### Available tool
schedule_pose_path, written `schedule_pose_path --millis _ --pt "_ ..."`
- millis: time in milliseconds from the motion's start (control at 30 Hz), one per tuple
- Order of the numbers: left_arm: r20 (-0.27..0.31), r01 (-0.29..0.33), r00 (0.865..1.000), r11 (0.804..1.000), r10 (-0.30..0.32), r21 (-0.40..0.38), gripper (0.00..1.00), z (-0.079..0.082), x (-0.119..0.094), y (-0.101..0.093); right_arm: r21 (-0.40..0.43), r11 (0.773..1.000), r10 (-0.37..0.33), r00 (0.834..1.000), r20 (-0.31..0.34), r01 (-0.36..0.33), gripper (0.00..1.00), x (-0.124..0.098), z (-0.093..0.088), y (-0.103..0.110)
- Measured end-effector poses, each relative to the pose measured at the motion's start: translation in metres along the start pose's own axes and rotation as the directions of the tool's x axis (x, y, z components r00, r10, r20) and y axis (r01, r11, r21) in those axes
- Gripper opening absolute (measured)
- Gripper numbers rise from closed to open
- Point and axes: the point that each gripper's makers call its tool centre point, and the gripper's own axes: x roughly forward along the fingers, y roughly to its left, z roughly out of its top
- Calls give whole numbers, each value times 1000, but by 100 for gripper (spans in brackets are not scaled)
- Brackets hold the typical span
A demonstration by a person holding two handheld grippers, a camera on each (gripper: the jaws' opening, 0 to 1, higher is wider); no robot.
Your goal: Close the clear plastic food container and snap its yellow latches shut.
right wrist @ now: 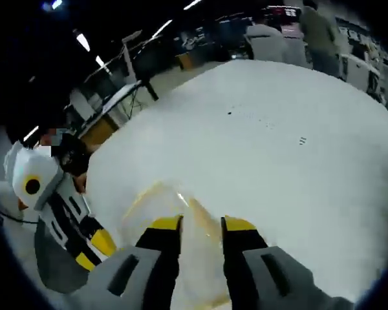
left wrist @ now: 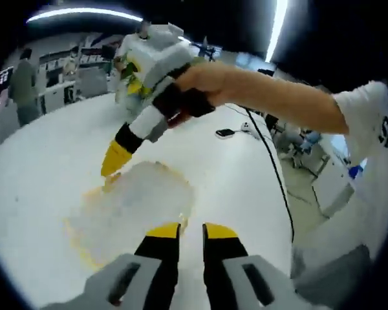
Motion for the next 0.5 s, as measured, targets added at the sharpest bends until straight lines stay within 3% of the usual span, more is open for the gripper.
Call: schedule_pose_path --millis 33,67,100,133,167,200,233,333,367,400,500 --pt "-20 -21 1000 998 23 61 16 0 1 3 -70 998 -8 999 -45 5 46 1 -3 3" --pt "-40 -35 998 991 41 132 20 -1 3 5 -181 983 -6 990 -137 -19 46 3 -12 9" --pt "-50 -22 998 988 30 151 26 -3 6 4 -242 969 -10 978 -207 -42 43 3 -21 12" --pt "-53 -25 998 993 32 118 32 -6 9 4 -293 955 -54 950 -309 -41 41 1 -30 4" --pt "-62 -25 998 994 32 105 38 -9 10 5 -325 946 -97 937 -335 -18 39 1 -32 -1" --pt "-86 -26 996 993 35 112 39 -16 10 5 -392 920 -122 929 -350 -26 40 4 -28 -10" --pt "-105 -32 993 991 46 130 38 -21 10 8 -406 912 -107 926 -363 -53 42 5 -28 -8" --pt "-183 -55 979 976 95 211 37 -39 11 18 -392 913 -66 908 -414 -112 48 3 -34 2" --pt "-190 -60 976 972 105 228 37 -41 10 20 -420 897 -75 888 -455 -139 50 3 -39 -1" --pt "-162 -63 982 972 101 226 36 -35 13 20 -404 905 -59 898 -436 -137 50 6 -34 2" --pt "-152 -83 981 970 120 230 32 -33 14 24 -403 899 -51 872 -486 -172 49 4 -40 5"
